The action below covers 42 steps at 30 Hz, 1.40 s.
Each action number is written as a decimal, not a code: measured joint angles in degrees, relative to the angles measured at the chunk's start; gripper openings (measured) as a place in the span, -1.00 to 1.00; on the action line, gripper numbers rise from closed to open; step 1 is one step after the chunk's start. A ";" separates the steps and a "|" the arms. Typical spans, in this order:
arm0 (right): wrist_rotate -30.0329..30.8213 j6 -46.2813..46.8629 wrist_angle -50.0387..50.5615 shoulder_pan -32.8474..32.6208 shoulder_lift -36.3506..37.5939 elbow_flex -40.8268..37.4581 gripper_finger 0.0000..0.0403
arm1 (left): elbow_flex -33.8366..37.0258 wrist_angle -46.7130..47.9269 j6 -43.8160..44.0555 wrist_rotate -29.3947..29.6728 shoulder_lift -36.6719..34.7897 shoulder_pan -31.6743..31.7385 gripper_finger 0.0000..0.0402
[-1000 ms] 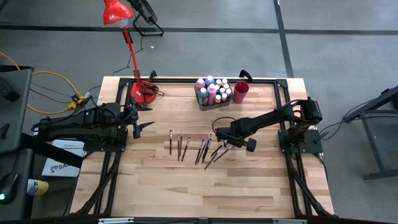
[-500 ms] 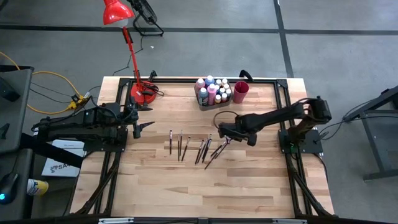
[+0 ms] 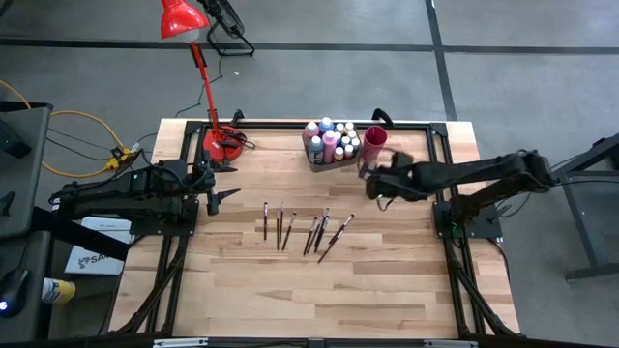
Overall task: Pick & Place Paint Supplies
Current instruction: Put the black paintbrush into the red cup
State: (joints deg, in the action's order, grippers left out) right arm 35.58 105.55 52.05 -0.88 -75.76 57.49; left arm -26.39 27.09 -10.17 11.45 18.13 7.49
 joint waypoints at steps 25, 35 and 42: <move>10.24 -45.80 -25.84 21.62 13.45 0.09 -0.99 | 0.00 -0.02 1.72 0.26 0.00 0.00 0.38; 3.62 -48.85 -25.25 26.49 13.09 0.09 -0.99 | 0.00 -0.02 1.81 0.26 -0.01 0.00 0.38; -2.20 -49.59 -25.29 26.42 13.12 0.09 -0.93 | 0.00 -0.01 2.25 0.24 0.00 0.00 0.38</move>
State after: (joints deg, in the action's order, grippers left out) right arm 33.38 55.97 26.76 25.54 -62.63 57.58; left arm -26.39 27.08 -7.93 11.68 18.13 7.49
